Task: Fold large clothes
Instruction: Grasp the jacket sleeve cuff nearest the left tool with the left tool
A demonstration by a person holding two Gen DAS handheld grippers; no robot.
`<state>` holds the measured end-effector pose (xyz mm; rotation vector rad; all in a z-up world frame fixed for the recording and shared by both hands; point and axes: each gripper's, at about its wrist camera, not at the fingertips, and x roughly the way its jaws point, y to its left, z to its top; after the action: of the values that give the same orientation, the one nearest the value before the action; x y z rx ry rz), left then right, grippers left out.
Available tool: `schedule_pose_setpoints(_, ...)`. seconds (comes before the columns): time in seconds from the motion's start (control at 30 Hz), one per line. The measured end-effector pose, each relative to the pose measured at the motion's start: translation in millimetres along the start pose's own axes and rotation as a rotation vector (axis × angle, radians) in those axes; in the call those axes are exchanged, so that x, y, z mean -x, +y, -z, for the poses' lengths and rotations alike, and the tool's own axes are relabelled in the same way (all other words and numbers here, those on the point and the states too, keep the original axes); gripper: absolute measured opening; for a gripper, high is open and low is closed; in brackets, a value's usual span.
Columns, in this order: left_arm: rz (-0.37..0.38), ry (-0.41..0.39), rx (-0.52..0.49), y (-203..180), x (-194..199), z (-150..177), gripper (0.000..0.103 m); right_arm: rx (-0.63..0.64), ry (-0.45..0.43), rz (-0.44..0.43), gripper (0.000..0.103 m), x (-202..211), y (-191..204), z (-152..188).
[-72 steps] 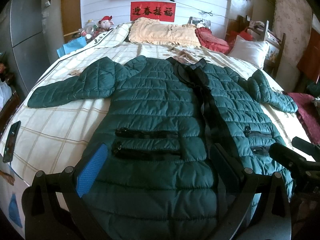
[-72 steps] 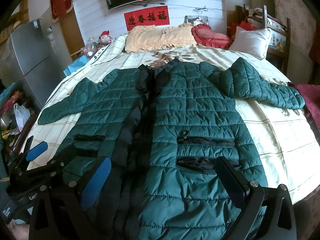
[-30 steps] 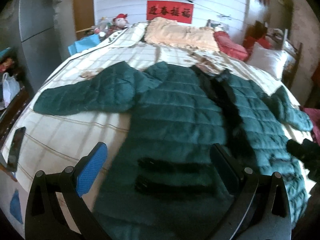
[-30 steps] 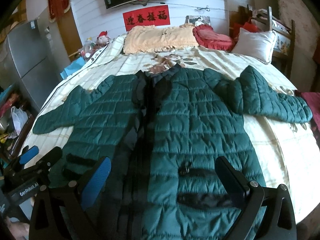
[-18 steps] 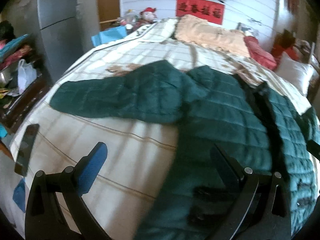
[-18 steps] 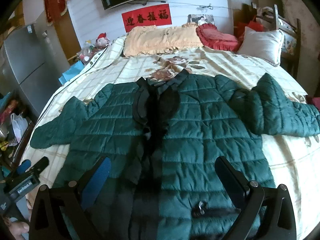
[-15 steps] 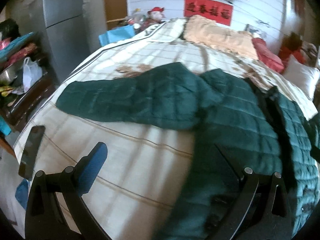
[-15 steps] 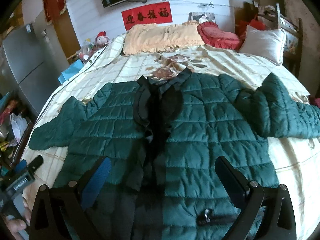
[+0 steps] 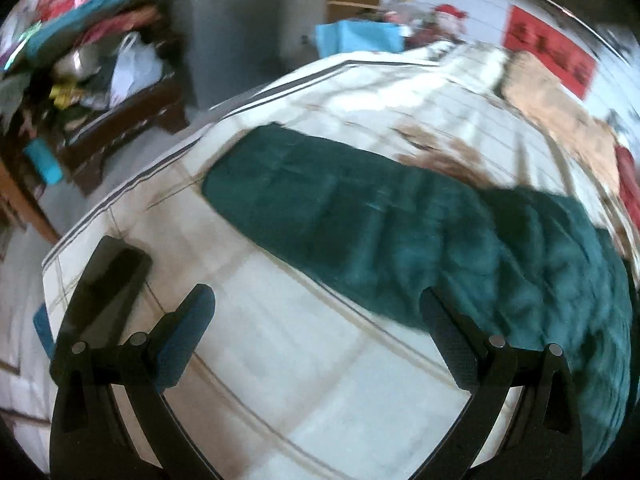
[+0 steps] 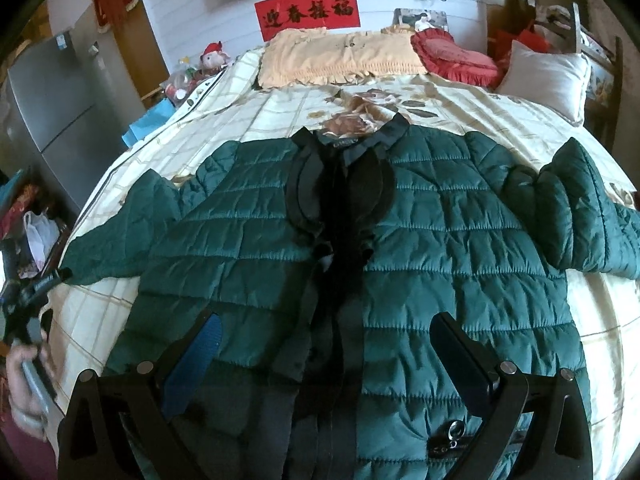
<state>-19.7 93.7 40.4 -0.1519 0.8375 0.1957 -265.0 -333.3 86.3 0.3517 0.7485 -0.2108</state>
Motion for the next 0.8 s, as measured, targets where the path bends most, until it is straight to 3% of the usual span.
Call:
schedule_pose_setpoints(0.27, 0.024, 0.003, 0.129, 32, -32, -26, 0.103, 0.007, 0.035, 0.001, 0.103, -5, 1, 3)
schedule_pose_setpoints(0.53, 0.023, 0.01, 0.125, 34, -53, -36, 0.102, 0.047, 0.057, 0.023, 0.103, -11, 7, 1)
schedule_pose_setpoints(0.8, 0.066, 0.049, 0.158, 33, -73, -48, 0.095, 0.072, 0.066, 0.033, 0.103, -14, 12, -1)
